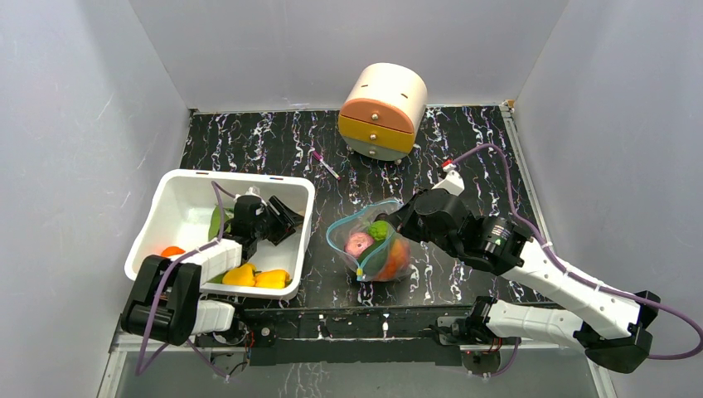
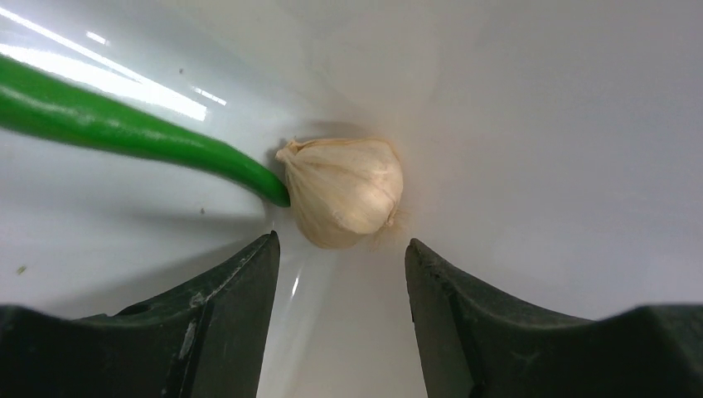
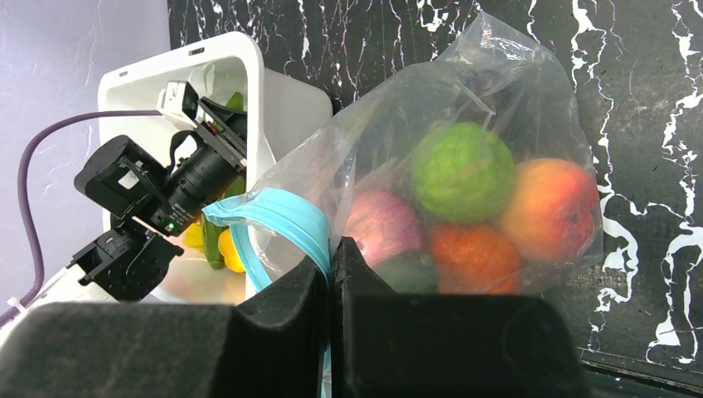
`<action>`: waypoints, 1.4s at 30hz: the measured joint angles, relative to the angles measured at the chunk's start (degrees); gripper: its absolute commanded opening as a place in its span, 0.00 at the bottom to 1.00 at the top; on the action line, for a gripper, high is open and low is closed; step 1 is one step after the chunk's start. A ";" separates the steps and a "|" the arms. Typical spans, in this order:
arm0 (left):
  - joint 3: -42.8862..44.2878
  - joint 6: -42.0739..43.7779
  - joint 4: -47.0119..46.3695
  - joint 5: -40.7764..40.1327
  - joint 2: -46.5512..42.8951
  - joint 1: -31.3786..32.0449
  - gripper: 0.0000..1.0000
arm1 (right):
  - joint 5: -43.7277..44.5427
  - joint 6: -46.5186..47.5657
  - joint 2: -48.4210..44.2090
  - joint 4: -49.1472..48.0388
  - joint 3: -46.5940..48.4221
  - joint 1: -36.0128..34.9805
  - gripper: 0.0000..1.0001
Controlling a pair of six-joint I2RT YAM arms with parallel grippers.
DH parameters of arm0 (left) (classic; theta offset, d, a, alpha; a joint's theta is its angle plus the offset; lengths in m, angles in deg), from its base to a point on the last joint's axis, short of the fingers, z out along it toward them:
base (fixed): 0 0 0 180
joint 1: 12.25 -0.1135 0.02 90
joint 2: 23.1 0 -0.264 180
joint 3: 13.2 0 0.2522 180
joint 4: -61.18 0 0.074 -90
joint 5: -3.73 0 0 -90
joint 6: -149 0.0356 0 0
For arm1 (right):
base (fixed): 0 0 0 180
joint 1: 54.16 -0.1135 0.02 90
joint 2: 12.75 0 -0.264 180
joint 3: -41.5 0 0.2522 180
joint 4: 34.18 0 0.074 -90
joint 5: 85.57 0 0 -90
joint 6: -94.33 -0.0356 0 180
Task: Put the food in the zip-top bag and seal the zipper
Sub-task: Pick up the fake vegetable from the bin.
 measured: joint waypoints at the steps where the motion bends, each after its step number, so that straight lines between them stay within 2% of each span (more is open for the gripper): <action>1: 0.00 0.00 -0.59 -0.11 0.28 0.07 0.55 | 0.00 0.00 0.00 0.02 0.00 0.00 0.00; 13: 1.92 1.07 -3.58 -0.33 4.44 0.09 0.57 | 0.04 0.22 0.33 -0.17 0.00 0.00 0.00; 27: 3.13 2.75 -1.36 -1.31 4.59 0.20 0.32 | 0.26 0.17 -1.62 -0.15 -0.98 0.00 0.00; 34: 3.63 4.07 3.15 -3.19 2.23 0.33 0.26 | 0.24 0.09 -2.49 -0.20 -1.49 0.00 0.00; 42: 3.80 6.08 11.17 -6.23 -7.34 0.48 0.24 | 0.09 -0.13 -3.30 -0.13 -1.92 0.00 0.00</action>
